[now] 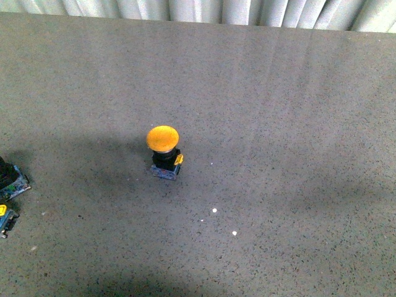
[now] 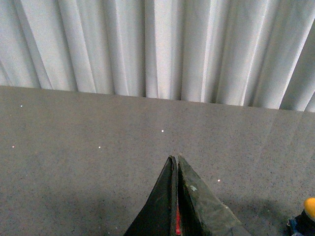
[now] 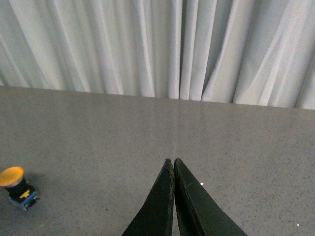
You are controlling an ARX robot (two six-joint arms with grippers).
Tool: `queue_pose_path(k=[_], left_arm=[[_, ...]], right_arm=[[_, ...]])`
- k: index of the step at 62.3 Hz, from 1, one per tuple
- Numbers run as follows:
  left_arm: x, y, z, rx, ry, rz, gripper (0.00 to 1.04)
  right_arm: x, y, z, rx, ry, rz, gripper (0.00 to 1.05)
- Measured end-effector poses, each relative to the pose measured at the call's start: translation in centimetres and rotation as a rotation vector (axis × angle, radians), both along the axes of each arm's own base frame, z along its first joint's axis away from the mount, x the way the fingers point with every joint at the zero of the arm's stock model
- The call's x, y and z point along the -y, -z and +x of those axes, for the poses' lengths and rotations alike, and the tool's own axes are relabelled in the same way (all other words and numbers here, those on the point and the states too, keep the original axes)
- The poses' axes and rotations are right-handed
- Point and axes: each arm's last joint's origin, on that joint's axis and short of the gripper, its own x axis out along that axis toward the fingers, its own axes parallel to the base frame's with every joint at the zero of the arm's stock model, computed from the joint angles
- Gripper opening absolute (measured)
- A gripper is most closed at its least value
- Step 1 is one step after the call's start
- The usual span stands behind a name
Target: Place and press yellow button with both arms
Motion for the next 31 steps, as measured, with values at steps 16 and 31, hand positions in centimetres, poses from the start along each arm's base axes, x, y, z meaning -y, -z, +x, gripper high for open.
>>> queue_pose_path(k=[16, 31], left_arm=[[0.0, 0.0, 0.0, 0.0, 0.0, 0.0, 0.21], [0.0, -0.01, 0.0, 0.0, 0.0, 0.0, 0.64]], right_arm=[[0.0, -0.03, -0.02, 0.003, 0.0, -0.002, 0.26], [0.0, -0.03, -0.03, 0.004, 0.0, -0.002, 0.69]])
